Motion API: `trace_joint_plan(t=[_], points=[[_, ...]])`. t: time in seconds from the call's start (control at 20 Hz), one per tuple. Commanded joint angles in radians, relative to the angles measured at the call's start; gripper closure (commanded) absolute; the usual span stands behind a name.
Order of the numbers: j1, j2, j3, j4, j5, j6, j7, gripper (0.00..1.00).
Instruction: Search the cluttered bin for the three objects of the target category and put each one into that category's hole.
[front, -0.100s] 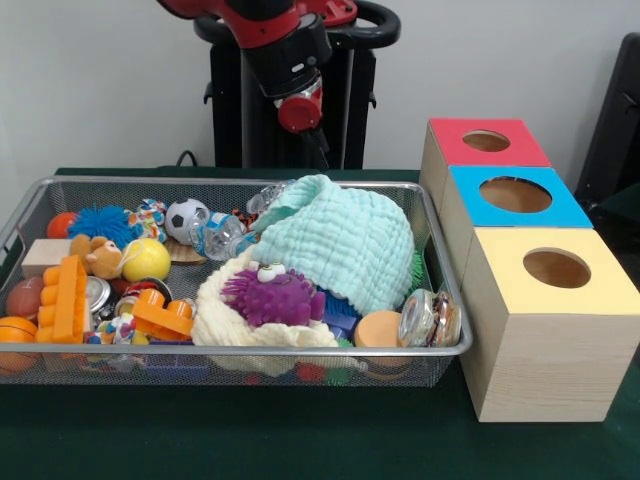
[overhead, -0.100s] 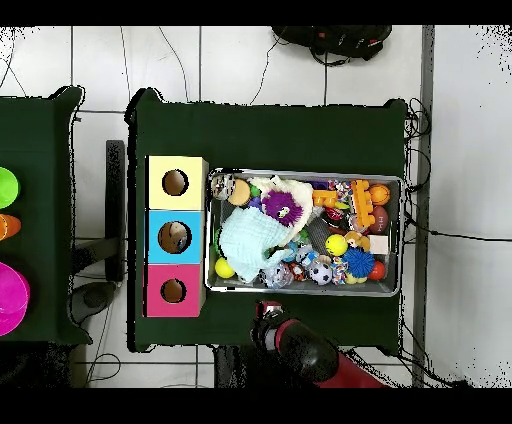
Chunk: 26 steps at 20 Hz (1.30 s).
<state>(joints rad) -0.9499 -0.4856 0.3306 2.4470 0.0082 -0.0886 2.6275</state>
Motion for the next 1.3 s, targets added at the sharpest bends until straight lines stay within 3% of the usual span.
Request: trace_joint_plan(t=[0.05, 0.35, 1.1, 1.3], points=[[-0.006, 0.031, 0.032, -0.188, 0.084, 0.059, 0.103, 0.00], [-0.046, 0.076, 0.041, -0.235, 0.019, 0.099, 0.008, 0.00], [0.000, 0.091, 0.043, -0.175, -0.012, -0.048, 0.087, 0.00], [0.001, 0.042, 0.018, -0.206, -0.023, 0.111, -0.004, 0.00]])
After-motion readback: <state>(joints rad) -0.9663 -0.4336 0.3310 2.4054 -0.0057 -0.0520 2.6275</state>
